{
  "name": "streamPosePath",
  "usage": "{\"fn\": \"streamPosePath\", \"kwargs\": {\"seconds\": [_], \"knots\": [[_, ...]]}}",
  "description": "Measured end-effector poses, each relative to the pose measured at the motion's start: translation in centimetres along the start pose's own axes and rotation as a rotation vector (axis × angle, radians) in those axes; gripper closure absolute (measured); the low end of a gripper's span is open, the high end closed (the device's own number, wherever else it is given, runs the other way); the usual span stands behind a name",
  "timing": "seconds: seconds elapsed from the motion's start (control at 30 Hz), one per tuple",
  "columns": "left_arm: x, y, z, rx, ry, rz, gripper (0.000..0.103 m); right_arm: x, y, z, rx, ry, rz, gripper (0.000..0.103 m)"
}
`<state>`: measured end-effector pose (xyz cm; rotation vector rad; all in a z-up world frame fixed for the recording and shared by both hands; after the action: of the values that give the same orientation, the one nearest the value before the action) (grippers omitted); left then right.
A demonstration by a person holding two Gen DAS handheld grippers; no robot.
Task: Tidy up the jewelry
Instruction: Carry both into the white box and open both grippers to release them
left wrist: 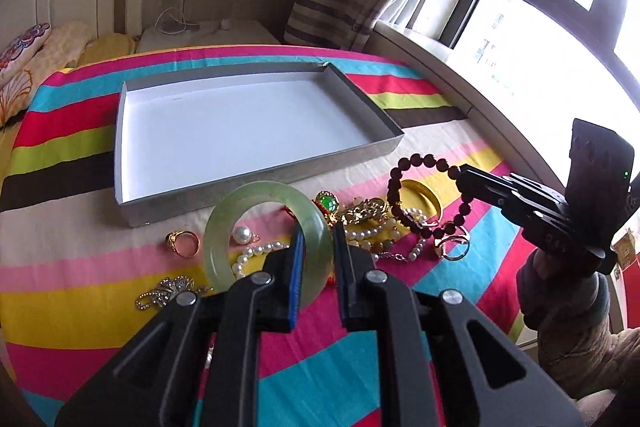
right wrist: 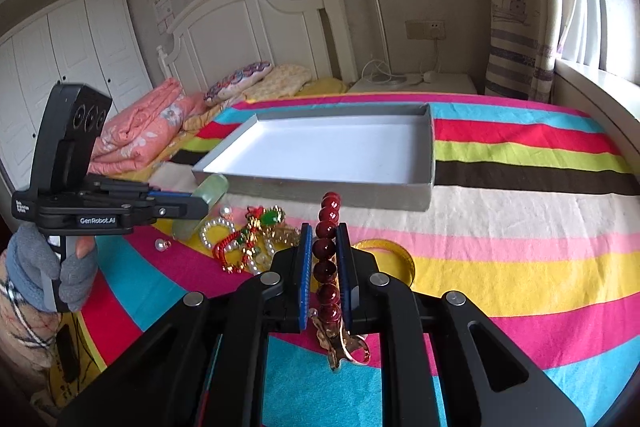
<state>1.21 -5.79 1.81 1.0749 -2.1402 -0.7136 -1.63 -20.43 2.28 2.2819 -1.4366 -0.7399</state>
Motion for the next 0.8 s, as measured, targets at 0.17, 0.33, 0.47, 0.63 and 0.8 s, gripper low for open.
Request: {"fn": "streamPosePath", "kwargs": {"seconds": [0.17, 0.33, 0.47, 0.63, 0.8], "knots": [[0.0, 2.1, -0.4, 0.045, 0.014, 0.013, 0.089, -0.2, 1.5, -1.2, 0.052, -0.025, -0.030, 0.090], [0.6, 3.1, -0.6, 0.068, -0.005, 0.001, 0.089, -1.1, 2.7, -2.2, 0.095, -0.016, -0.041, 0.090], [0.8, 2.6, -0.4, 0.069, -0.007, -0.012, 0.089, -1.4, 3.1, -2.7, 0.112, -0.010, -0.039, 0.090], [0.4, 2.0, -0.9, 0.069, -0.003, -0.028, 0.089, -1.8, 2.6, -3.6, 0.111, 0.015, -0.028, 0.090], [0.1, 2.0, -2.7, 0.089, -0.001, -0.047, 0.089, -2.6, 2.0, -5.2, 0.122, 0.052, -0.016, 0.090]]}}
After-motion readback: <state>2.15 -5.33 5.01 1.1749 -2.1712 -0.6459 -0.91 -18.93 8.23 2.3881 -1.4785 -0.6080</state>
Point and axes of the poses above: each gripper's, at about its wrist camera, not at the fingertips, and y roughly against the way its jaws point, x to its right, z to its underside, the point moved 6 cm from there along -y, roughly the way its jaws point
